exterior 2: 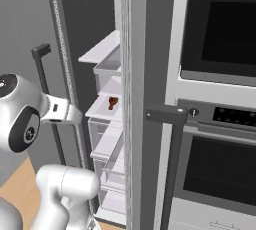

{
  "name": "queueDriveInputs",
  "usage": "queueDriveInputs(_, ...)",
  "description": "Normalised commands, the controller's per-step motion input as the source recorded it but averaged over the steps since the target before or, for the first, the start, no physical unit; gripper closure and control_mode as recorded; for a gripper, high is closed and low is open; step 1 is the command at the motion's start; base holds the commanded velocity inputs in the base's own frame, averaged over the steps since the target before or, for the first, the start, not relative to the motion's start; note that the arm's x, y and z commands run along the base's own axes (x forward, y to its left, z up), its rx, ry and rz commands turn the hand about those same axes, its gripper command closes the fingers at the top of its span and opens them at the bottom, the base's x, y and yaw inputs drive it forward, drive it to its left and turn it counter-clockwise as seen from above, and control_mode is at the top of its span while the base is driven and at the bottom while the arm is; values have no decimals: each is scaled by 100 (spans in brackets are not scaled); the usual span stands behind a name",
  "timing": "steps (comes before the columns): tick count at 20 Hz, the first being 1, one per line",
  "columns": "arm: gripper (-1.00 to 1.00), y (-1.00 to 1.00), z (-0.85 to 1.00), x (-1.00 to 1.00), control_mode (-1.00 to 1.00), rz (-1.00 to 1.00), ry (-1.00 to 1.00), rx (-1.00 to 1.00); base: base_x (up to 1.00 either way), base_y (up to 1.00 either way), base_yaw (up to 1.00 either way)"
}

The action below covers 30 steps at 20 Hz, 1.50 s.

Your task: Place one bell pepper and one chicken drumstick in each tupperware on the nearby counter, to pack two identical lunches.

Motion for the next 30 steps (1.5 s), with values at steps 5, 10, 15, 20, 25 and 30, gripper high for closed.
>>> queueDriveInputs(5, -100, -1, -37, 58, -100, 0, -10, 0, 0, 0, 0)
queueDriveInputs(10, -100, 0, -40, 63, -100, 0, -19, 0, 0, 0, 0)
queueDriveInputs(15, -100, -21, -34, 61, -100, 0, -6, 9, 0, 0, 0)
queueDriveInputs(20, -100, -20, -18, 45, -100, 0, 0, 16, 0, 0, 0)
queueDriveInputs(25, -100, 8, -1, 39, -100, 5, 6, 0, 0, 0, 0)
queueDriveInputs(30, -100, 1, -19, 61, -100, 5, 3, -1, 0, 0, 0)
